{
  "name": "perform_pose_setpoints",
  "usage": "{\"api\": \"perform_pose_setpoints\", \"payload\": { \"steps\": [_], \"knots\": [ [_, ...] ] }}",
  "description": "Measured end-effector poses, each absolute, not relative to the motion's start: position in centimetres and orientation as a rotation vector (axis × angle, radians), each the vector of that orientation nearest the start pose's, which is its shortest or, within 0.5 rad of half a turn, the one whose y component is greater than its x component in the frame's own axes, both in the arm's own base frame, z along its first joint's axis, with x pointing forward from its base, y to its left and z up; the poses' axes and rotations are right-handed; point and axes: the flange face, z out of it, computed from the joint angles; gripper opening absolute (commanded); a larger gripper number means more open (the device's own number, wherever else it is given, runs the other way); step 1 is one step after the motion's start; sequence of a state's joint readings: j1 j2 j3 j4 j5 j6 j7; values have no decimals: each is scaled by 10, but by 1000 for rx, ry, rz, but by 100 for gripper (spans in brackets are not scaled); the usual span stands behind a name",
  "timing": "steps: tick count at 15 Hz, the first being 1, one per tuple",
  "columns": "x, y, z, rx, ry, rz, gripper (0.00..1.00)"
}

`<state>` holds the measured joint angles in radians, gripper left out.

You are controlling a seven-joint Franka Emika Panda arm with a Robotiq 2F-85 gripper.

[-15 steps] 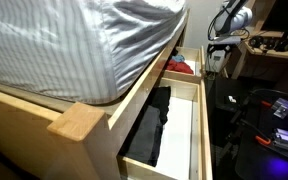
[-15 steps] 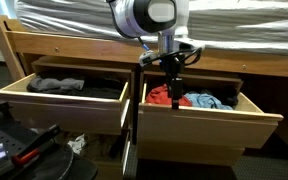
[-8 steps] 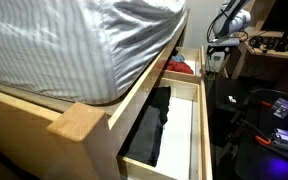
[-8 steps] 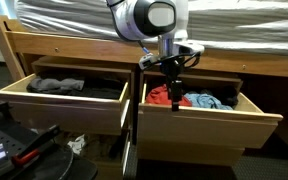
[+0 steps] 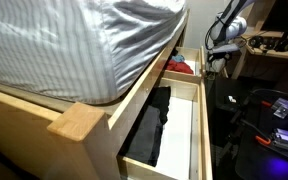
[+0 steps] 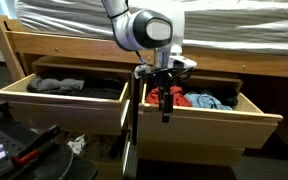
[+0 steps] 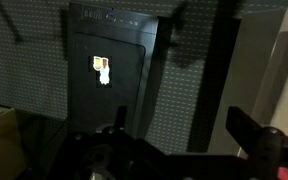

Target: Pull out the red shirt from the topmost drawer on the left and put it inside the topmost drawer on the right, close the topmost drawer on the right then close the topmost drawer on the left

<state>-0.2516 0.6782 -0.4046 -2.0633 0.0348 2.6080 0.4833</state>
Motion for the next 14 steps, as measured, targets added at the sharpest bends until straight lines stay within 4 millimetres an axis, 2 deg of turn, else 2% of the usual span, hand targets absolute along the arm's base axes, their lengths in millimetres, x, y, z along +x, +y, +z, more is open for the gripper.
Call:
{"api": "perform_pose_setpoints", "payload": {
  "steps": [4,8,10,12,14],
  "knots": [
    [450,-356,118,-2872,1756,164,100],
    [462,-339,88,-2846,1750,202,100],
    [468,-339,85,-2843,1756,194,100],
    [470,-340,84,-2843,1759,187,72],
    [472,-340,86,-2844,1759,177,58]
  ]
}}
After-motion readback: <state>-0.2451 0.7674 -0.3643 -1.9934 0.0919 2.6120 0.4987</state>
